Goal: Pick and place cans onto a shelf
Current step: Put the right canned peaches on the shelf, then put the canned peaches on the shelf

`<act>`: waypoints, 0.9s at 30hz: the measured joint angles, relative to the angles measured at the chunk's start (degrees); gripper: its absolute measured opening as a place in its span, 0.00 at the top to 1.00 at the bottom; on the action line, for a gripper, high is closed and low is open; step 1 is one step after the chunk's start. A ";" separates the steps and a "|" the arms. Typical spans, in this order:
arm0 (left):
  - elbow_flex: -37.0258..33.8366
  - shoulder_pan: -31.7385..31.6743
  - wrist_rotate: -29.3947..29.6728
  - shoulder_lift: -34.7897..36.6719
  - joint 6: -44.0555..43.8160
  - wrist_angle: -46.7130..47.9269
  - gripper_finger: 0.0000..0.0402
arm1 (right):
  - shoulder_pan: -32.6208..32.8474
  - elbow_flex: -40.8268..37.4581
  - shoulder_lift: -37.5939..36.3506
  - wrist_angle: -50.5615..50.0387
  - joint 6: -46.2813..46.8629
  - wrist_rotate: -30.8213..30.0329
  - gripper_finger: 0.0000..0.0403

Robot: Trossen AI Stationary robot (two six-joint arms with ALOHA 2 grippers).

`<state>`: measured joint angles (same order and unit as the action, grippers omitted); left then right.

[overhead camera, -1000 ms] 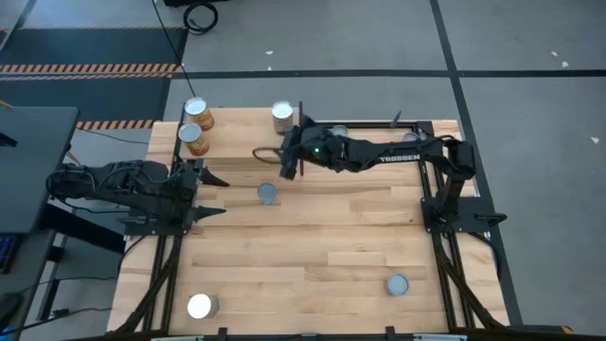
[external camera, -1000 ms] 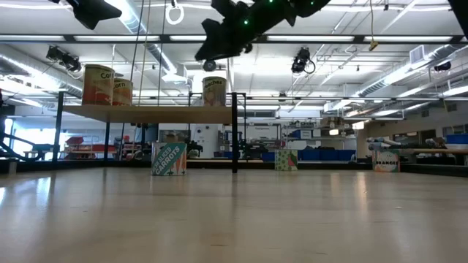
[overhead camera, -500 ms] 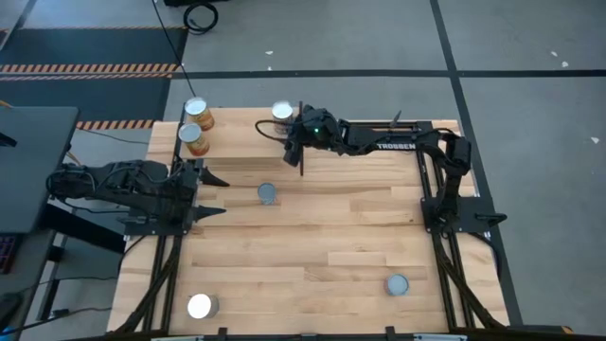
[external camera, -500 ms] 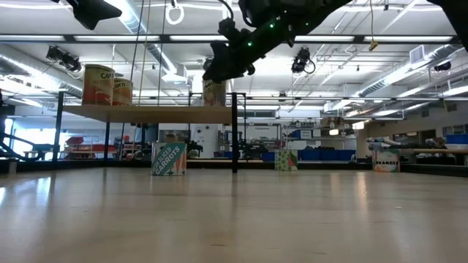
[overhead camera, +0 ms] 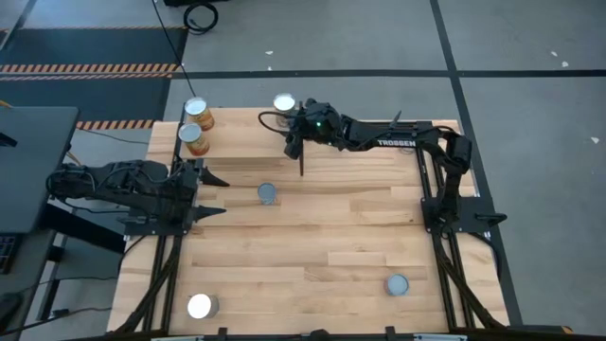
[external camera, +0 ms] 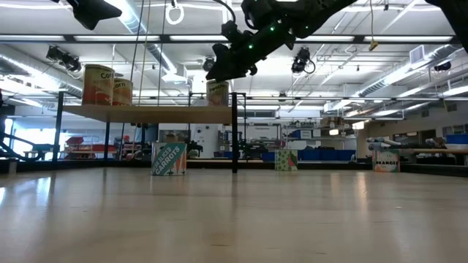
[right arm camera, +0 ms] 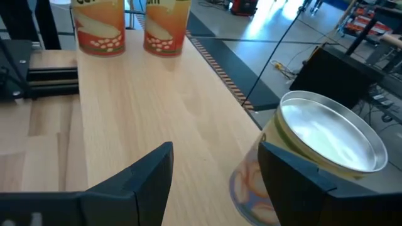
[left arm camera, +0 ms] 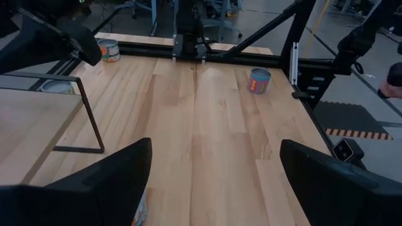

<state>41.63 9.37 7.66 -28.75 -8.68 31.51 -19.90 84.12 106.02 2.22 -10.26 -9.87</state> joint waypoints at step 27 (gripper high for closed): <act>-0.02 -0.02 0.00 -0.09 0.73 1.36 0.11 | 9.36 -5.82 -30.13 -57.35 27.85 -21.81 0.40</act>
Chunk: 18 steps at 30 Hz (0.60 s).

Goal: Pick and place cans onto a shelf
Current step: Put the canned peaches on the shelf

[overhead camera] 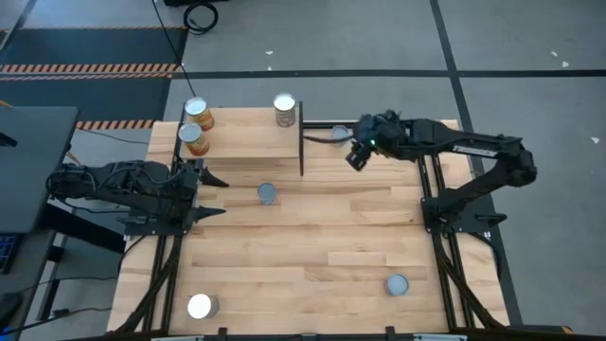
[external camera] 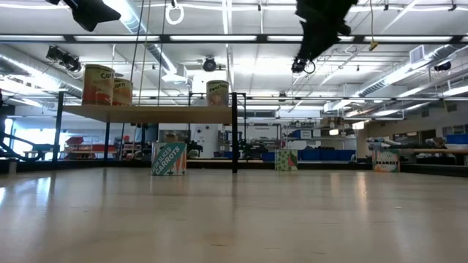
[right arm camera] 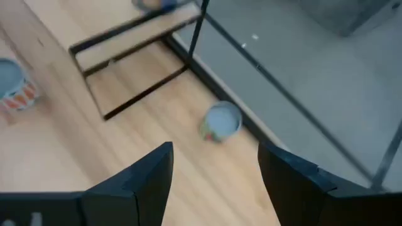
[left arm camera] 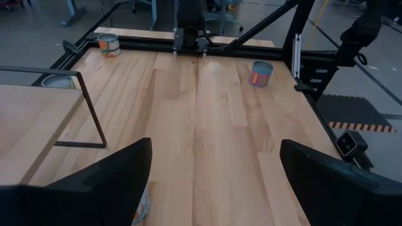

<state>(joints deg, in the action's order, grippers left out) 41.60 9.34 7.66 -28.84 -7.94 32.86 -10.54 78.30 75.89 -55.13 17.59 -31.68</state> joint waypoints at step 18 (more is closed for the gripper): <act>0.00 0.00 0.02 0.00 0.00 -0.11 0.11 | 29.04 -15.71 5.45 39.95 21.13 -2.15 0.45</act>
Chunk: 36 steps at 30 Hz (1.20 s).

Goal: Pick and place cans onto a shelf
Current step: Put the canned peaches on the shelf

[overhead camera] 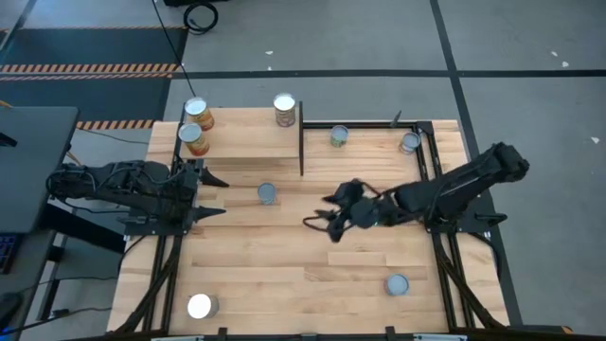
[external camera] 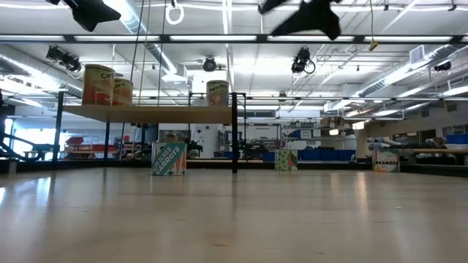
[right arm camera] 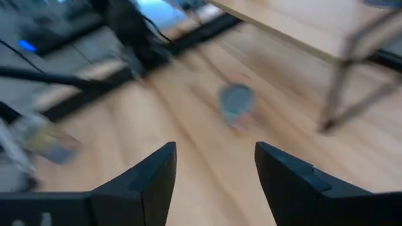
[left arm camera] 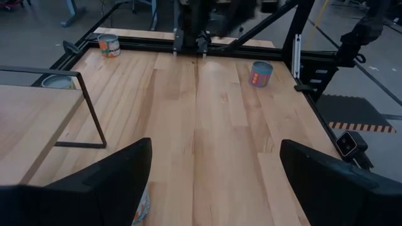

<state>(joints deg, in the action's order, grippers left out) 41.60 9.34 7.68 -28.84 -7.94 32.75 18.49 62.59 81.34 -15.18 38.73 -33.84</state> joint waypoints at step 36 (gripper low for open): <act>0.00 0.00 0.00 -0.02 0.00 0.05 0.11 | 1.40 0.09 5.69 27.15 16.32 -24.69 0.52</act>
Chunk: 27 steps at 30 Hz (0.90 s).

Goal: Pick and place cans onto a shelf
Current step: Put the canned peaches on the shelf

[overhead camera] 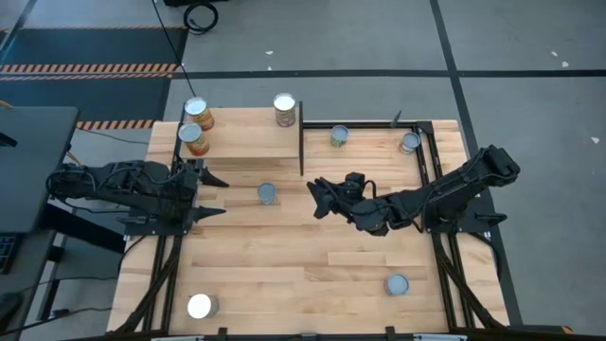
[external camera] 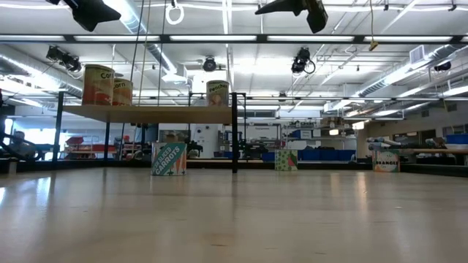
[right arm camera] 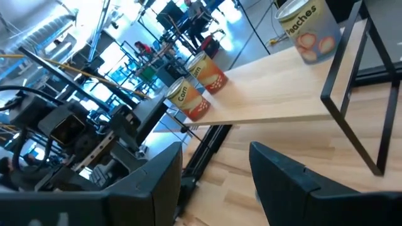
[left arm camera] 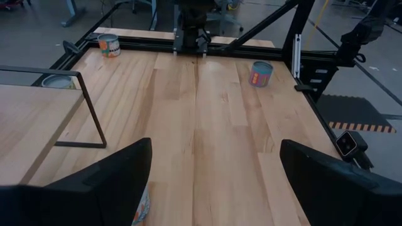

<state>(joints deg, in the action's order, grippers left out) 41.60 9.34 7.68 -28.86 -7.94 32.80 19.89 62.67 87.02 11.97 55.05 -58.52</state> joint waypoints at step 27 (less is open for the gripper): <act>0.01 0.00 0.00 0.00 0.00 0.01 0.11 | -0.67 0.00 -0.09 0.23 -21.18 7.26 0.52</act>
<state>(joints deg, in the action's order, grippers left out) 41.61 9.34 7.68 -28.86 -7.94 32.82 19.22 62.67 86.94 12.19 33.87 -51.27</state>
